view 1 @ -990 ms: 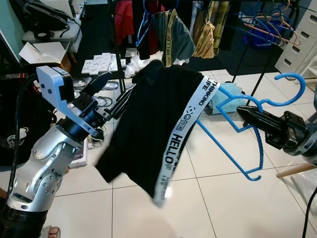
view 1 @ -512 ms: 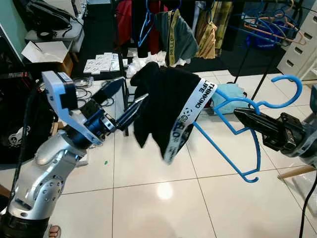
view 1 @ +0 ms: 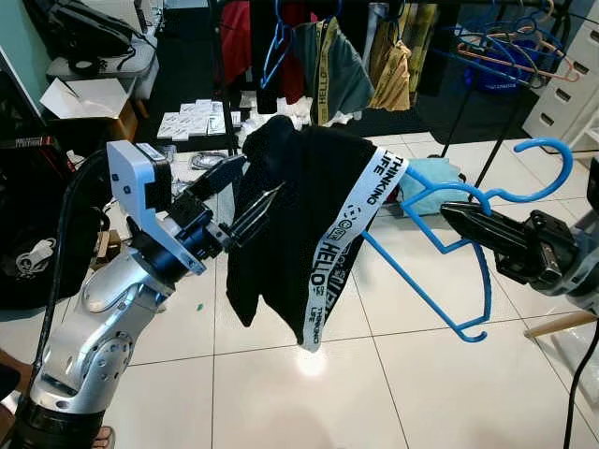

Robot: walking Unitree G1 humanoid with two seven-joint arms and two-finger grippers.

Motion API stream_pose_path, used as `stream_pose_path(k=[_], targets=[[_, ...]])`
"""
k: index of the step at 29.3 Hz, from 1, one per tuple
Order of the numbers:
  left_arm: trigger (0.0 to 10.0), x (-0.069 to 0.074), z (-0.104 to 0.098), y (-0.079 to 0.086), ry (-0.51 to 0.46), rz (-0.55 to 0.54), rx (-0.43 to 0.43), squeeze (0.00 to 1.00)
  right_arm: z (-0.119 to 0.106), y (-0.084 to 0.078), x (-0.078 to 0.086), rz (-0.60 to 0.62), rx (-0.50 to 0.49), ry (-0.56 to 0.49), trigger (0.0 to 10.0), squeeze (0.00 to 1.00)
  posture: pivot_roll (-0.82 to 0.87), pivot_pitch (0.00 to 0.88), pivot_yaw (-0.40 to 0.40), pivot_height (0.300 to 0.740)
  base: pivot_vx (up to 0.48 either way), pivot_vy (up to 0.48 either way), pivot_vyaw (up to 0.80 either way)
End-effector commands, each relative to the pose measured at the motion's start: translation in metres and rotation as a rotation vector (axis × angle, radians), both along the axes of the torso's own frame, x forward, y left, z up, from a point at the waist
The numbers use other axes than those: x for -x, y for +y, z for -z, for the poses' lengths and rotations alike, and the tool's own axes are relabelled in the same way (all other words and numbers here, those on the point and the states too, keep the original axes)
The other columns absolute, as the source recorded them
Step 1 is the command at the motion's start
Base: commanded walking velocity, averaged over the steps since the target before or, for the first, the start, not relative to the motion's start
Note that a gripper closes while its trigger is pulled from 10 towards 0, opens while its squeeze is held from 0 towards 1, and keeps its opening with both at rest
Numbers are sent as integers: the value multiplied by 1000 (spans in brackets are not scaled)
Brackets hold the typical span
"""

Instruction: Hang hanger

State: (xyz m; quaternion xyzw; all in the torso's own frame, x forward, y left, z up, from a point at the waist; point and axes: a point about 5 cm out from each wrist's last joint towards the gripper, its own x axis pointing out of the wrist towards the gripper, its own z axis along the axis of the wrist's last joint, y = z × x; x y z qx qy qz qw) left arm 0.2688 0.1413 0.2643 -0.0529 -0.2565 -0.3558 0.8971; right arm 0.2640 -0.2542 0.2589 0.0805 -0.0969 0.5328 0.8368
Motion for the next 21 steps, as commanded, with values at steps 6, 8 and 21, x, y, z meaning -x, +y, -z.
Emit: stream_pose_path(k=[6,8,21], targets=[[0,-2,0,3,-5,-39,-13,0,-1,3,1,-12,-9,-11,10000,0,-5,144,-1,740,0,0,0],[0,-3,-1,4,-10,-49,-11,0,-1,3,1,-5,-7,-10,10000,0,-4,145,-1,740,0,0,0],[0,-5,-14,16,-50,-84,7,0,9,-7,-8,121,18,17,10000,0,-3,147,-1,740,0,0,0]])
